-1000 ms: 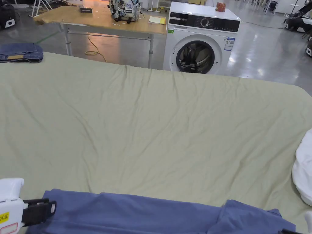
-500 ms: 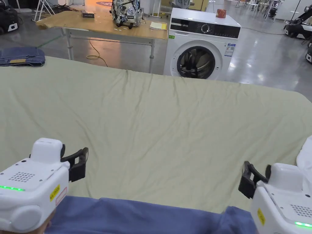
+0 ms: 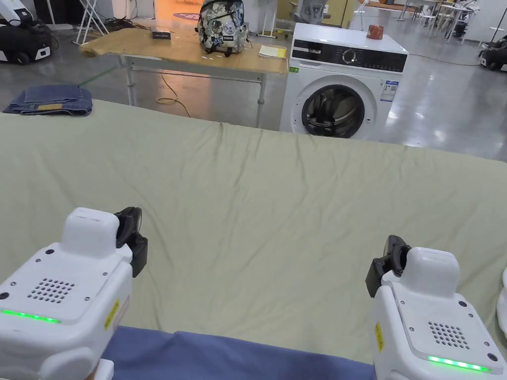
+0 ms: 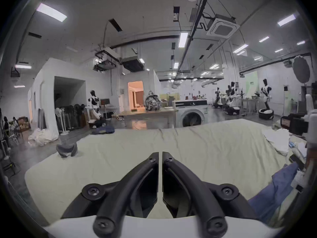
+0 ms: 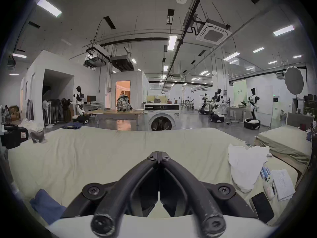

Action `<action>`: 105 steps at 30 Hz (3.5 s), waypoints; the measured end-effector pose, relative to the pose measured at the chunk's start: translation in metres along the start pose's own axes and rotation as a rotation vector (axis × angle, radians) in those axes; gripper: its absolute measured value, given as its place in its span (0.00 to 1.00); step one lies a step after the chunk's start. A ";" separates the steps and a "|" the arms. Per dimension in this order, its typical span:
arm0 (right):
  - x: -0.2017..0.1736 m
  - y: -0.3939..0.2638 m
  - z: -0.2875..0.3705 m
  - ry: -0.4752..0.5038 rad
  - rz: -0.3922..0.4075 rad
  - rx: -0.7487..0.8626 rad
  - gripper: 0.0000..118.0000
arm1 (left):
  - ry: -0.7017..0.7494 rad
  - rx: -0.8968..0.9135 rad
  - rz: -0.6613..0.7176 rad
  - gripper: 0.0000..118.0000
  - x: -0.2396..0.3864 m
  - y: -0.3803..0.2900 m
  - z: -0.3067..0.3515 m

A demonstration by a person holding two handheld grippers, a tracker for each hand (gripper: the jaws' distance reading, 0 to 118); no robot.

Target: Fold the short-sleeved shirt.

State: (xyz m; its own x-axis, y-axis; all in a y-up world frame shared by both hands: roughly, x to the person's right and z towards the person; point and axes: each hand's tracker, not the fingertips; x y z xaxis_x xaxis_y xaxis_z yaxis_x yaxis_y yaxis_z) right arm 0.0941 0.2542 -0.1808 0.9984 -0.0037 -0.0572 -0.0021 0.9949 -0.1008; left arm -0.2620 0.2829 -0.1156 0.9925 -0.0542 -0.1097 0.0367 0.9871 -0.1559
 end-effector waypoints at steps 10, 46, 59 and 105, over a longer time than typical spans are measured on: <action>-0.006 -0.006 -0.006 0.039 0.027 -0.022 0.00 | -0.321 -0.566 0.399 0.00 -0.151 -0.060 -0.031; -0.007 -0.028 -0.013 0.043 0.049 -0.127 0.00 | -0.638 -0.782 0.958 0.03 -0.186 -0.198 -0.078; 0.000 -0.024 -0.014 0.045 0.059 -0.120 0.00 | -0.455 -0.749 0.840 0.02 -0.250 -0.113 -0.046; 0.039 -0.039 -0.006 -0.005 0.024 -0.183 0.00 | -0.601 -1.040 0.710 0.66 0.023 -0.106 -0.119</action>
State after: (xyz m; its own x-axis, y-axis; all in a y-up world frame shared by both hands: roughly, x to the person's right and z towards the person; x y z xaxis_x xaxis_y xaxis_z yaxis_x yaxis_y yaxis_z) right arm 0.1331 0.2145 -0.1849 0.9982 0.0205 -0.0567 -0.0355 0.9598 -0.2784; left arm -0.2571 0.1590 -0.2183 0.6697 0.7383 -0.0800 -0.3288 0.1982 -0.9234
